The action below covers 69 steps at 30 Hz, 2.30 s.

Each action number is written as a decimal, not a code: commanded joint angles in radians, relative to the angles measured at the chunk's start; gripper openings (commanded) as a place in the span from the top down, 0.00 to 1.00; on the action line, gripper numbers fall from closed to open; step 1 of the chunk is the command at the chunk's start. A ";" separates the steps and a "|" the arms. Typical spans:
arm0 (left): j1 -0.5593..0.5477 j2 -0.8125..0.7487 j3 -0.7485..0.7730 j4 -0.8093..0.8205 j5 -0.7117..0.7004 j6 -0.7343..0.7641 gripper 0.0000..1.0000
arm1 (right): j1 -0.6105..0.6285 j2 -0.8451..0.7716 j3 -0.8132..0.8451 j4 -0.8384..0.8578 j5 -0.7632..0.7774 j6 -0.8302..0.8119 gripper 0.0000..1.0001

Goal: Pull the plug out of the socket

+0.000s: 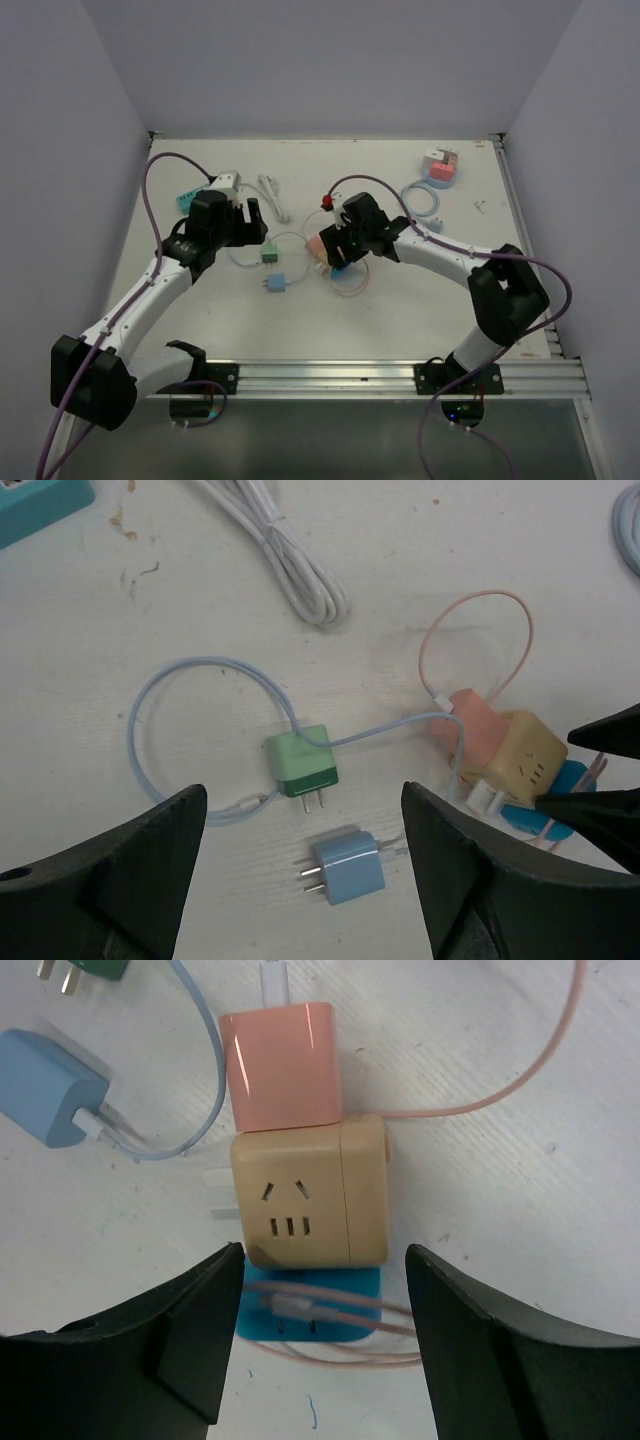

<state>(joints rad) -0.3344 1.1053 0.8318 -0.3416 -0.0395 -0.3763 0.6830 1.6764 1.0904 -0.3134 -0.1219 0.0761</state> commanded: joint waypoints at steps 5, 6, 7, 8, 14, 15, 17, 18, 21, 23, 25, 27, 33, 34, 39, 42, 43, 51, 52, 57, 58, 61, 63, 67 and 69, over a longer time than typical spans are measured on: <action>-0.005 0.082 0.016 0.119 0.153 -0.134 0.19 | 0.000 -0.153 -0.081 0.111 0.114 0.091 0.25; -0.011 0.094 0.021 0.133 0.156 -0.141 0.19 | 0.000 -0.155 -0.083 0.108 0.119 0.096 0.25; -0.029 0.108 0.027 0.135 0.155 -0.148 0.19 | 0.000 -0.152 -0.084 0.103 0.145 0.106 0.24; -0.041 0.137 0.045 0.136 0.150 -0.150 0.19 | 0.000 -0.149 -0.084 0.094 0.157 0.113 0.24; -0.179 0.249 0.142 0.121 0.015 -0.156 0.20 | 0.000 -0.191 -0.150 0.122 0.215 0.246 0.27; -0.190 0.266 0.150 0.122 0.004 -0.161 0.21 | 0.000 -0.195 -0.158 0.128 0.215 0.264 0.28; -0.212 0.313 0.164 0.128 0.001 -0.174 0.22 | 0.000 -0.198 -0.173 0.125 0.225 0.309 0.28; -0.213 0.329 0.168 0.134 -0.002 -0.179 0.23 | 0.000 -0.202 -0.179 0.125 0.229 0.323 0.29; -0.235 0.383 0.185 0.148 -0.013 -0.185 0.24 | 0.000 -0.213 -0.219 0.135 0.243 0.379 0.30; -0.258 0.421 0.196 0.157 -0.016 -0.191 0.24 | 0.000 -0.222 -0.245 0.146 0.245 0.407 0.30; -0.278 0.445 0.207 0.161 -0.019 -0.199 0.24 | 0.000 -0.233 -0.259 0.149 0.249 0.419 0.30; -0.296 0.476 0.214 0.171 -0.025 -0.205 0.25 | 0.000 -0.248 -0.277 0.151 0.255 0.419 0.30; -0.318 0.545 0.216 0.205 -0.031 -0.231 0.26 | 0.000 -0.279 -0.313 0.163 0.237 0.422 0.30; -0.318 0.553 0.213 0.211 -0.033 -0.236 0.26 | 0.000 -0.279 -0.316 0.165 0.235 0.415 0.30; -0.318 0.600 0.205 0.246 -0.034 -0.254 0.27 | -0.002 -0.294 -0.339 0.175 0.214 0.396 0.31; -0.318 0.622 0.205 0.257 -0.043 -0.268 0.28 | 0.000 -0.320 -0.363 0.191 0.196 0.383 0.31; -0.318 0.633 0.205 0.260 -0.043 -0.268 0.28 | 0.000 -0.336 -0.369 0.189 0.183 0.372 0.31; -0.318 0.636 0.205 0.283 0.015 -0.285 0.27 | 0.000 -0.386 -0.412 0.195 0.130 0.343 0.31; -0.316 0.604 0.187 0.292 0.021 -0.288 0.27 | 0.000 -0.386 -0.412 0.200 0.127 0.341 0.31; -0.319 0.484 0.127 0.325 0.081 -0.263 0.23 | 0.000 -0.334 -0.379 0.215 0.119 0.344 0.32; -0.318 0.440 0.090 0.325 0.092 -0.257 0.22 | 0.000 -0.327 -0.374 0.217 0.099 0.346 0.32; -0.324 0.354 0.003 0.420 0.144 -0.231 0.22 | -0.002 -0.293 -0.354 0.234 0.088 0.347 0.33; -0.333 0.323 -0.035 0.460 0.162 -0.207 0.22 | -0.002 -0.277 -0.340 0.235 0.090 0.349 0.34; -0.359 0.304 -0.092 0.490 0.181 -0.162 0.23 | -0.007 -0.251 -0.337 0.249 0.096 0.367 0.37; -0.373 0.311 -0.118 0.513 0.193 -0.151 0.23 | -0.013 -0.242 -0.333 0.252 0.099 0.376 0.38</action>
<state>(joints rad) -0.6899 1.4143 0.7506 0.0891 0.1135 -0.5808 0.6792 1.4139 0.7269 -0.0826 -0.0257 0.4416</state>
